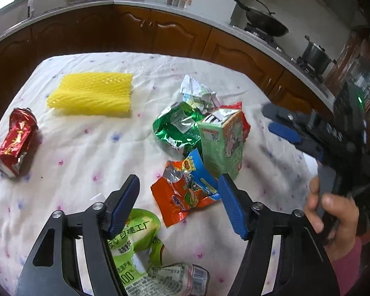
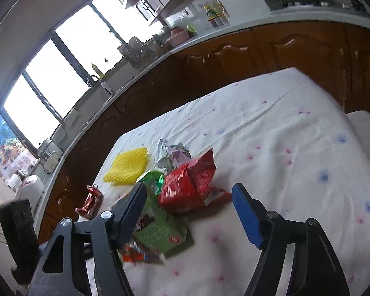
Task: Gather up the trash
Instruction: 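Grasp the orange snack wrapper with the left tool while the right tool grasps the red chip bag, then carry both wrappers to the pink bin and open the right tool to drop the red bag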
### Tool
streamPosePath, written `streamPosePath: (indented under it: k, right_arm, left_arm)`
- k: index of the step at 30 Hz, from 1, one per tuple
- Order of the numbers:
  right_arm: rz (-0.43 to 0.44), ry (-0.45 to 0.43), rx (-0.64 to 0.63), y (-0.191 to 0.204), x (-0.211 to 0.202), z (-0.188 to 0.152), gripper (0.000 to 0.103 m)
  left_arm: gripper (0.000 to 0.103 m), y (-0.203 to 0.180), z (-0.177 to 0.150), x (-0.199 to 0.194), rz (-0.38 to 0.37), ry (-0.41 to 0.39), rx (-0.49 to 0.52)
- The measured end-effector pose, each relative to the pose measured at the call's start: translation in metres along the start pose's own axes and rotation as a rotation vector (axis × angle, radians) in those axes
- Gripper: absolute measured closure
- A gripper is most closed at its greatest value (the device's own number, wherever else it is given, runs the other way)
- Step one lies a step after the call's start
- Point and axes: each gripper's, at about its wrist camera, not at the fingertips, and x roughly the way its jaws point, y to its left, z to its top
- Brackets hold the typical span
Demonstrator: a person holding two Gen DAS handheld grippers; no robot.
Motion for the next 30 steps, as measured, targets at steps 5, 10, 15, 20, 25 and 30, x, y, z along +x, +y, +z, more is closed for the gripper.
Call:
streamPosePath:
  k: [5, 10, 15, 20, 25, 30]
  right_arm:
    - [0.014, 0.058, 0.0, -0.004, 0.028, 0.007, 0.03]
    - [0.007, 0.136, -0.008, -0.007, 0.046, 0.0, 0.065]
    - [0.001, 0.107, -0.039, -0.003, 0.029, -0.01, 0.077]
    - [-0.016, 0.054, -0.042, -0.001, -0.001, -0.019, 0.078]
    - [-0.049, -0.025, -0.034, -0.003, -0.037, -0.023, 0.078]
    - [-0.068, -0.093, -0.018, -0.008, -0.074, -0.026, 0.078]
  left_arm:
    - [0.056, -0.002, -0.001, 0.014, -0.002, 0.042, 0.022]
    - [0.092, 0.005, -0.006, 0.026, -0.029, 0.079, -0.001]
    - [0.101, 0.002, -0.008, 0.019, -0.034, 0.05, 0.018]
    - [0.102, 0.0, -0.006, 0.004, -0.047, 0.003, 0.02]
    - [0.102, -0.005, -0.002, -0.019, -0.069, -0.057, 0.019]
    - [0.102, -0.014, 0.003, -0.034, -0.115, -0.088, 0.026]
